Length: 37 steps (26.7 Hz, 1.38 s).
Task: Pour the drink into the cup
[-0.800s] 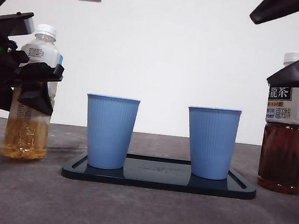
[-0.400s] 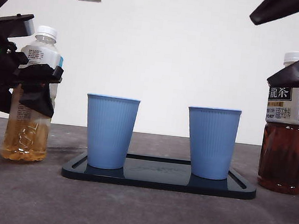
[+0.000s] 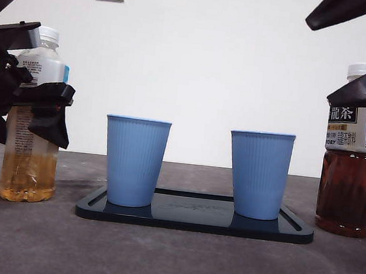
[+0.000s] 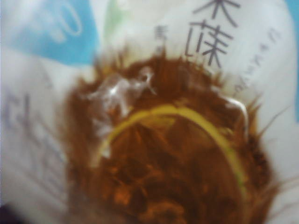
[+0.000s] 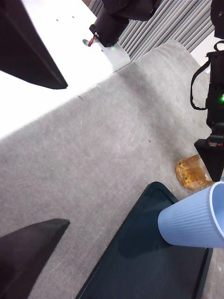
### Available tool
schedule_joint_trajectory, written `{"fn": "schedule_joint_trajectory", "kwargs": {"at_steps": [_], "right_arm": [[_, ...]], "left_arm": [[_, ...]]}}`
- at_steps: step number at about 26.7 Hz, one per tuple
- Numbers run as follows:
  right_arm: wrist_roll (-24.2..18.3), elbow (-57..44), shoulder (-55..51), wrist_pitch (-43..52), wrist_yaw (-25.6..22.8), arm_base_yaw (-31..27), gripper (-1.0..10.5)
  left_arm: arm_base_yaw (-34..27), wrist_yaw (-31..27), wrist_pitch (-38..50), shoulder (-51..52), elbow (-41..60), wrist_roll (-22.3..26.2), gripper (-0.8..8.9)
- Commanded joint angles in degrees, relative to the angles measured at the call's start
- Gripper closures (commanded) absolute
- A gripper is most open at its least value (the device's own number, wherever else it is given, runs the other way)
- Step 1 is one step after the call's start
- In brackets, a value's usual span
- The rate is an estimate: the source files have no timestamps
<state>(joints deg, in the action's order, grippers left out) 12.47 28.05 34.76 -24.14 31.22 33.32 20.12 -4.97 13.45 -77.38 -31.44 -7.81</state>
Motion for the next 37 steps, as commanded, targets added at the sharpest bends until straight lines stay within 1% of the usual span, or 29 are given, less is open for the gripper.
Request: {"fn": "schedule_joint_trajectory", "kwargs": {"at_steps": [1,4,8,10,21,24,27,33,37], "right_arm": [[0.8,0.9,0.3,0.5,-0.2,0.4,5.2],[1.0,0.9,0.3,0.5,-0.2,0.4,5.2],[1.0,0.9,0.3,0.5,-0.2,0.4,5.2],[1.0,0.9,0.3,0.5,-0.2,0.4,5.2],[1.0,0.9,0.3,0.5,-0.2,0.4,5.2],[1.0,0.9,0.3,0.5,-0.2,0.4,5.2],[1.1,0.9,0.3,0.5,-0.3,0.4,5.2],[2.1,0.9,0.3,0.5,-4.7,0.4,5.2],[3.2,0.9,0.3,0.5,-9.2,0.4,5.2]], "left_arm": [[0.2,-0.1,0.6,-0.5,-0.7,0.7,3.34],[0.2,-0.1,-0.2,-0.5,-0.7,0.7,3.21],[0.2,-0.1,-0.9,-0.3,-0.7,0.7,2.10],[0.2,-0.1,-1.7,0.0,-0.7,0.7,1.79],[0.2,-0.1,-4.8,3.7,-0.7,0.7,1.78],[0.2,-0.1,-7.8,5.7,-0.7,0.6,1.78],[0.4,-0.1,-12.6,8.5,-0.7,0.7,1.79],[1.9,0.1,-23.1,17.3,-0.7,0.3,1.88],[3.8,0.5,-29.2,24.9,-0.7,-1.9,1.89]]}}
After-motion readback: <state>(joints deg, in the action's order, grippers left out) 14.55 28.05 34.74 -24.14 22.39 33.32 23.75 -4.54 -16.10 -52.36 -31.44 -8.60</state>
